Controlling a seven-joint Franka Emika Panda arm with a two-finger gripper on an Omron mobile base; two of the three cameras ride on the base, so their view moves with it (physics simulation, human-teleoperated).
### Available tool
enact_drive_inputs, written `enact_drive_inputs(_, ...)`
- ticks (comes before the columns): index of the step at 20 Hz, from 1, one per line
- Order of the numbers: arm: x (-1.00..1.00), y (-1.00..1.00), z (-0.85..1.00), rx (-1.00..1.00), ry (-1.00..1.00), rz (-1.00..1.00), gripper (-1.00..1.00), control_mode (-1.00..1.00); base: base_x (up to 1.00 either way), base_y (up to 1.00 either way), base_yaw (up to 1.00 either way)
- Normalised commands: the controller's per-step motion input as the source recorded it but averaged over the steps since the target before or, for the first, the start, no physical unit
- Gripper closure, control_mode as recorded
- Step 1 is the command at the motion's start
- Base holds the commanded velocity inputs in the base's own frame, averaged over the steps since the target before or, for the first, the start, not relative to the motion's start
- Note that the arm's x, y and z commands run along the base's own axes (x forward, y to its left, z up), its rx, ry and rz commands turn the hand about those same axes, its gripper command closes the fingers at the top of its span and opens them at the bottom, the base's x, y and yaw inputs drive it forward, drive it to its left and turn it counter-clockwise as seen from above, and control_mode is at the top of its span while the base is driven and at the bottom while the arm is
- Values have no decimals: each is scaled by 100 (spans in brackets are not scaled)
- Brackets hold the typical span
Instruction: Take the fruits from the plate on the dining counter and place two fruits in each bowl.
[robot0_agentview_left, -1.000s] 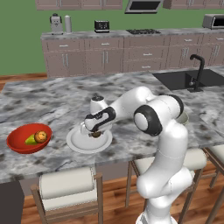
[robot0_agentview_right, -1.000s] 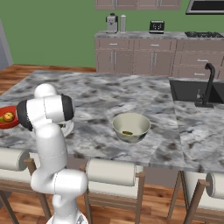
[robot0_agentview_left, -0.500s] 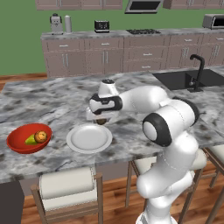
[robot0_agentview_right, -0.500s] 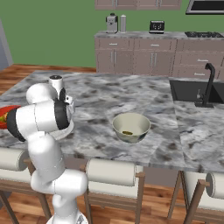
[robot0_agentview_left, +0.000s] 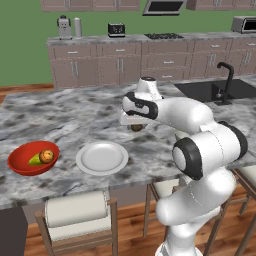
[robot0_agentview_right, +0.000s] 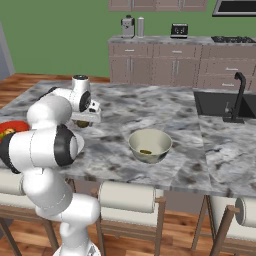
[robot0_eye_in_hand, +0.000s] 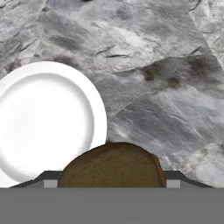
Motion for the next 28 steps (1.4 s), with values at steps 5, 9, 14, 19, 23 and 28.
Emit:
enact_drive_inputs(5,-1,-99,26,0,0,-5,100,-100,0,0,0)
enact_drive_inputs(9,0,-100,6,0,0,-4,100,-100,0,0,0)
enact_drive_inputs(14,-3,-97,0,0,0,-2,100,-100,0,0,0)
enact_drive_inputs(19,-4,-37,-1,-12,-4,-16,100,-100,0,0,0)
enact_drive_inputs(23,0,-30,0,-12,0,-21,100,-100,0,0,0)
enact_drive_inputs(28,-1,-63,0,0,5,-15,100,-100,0,0,0)
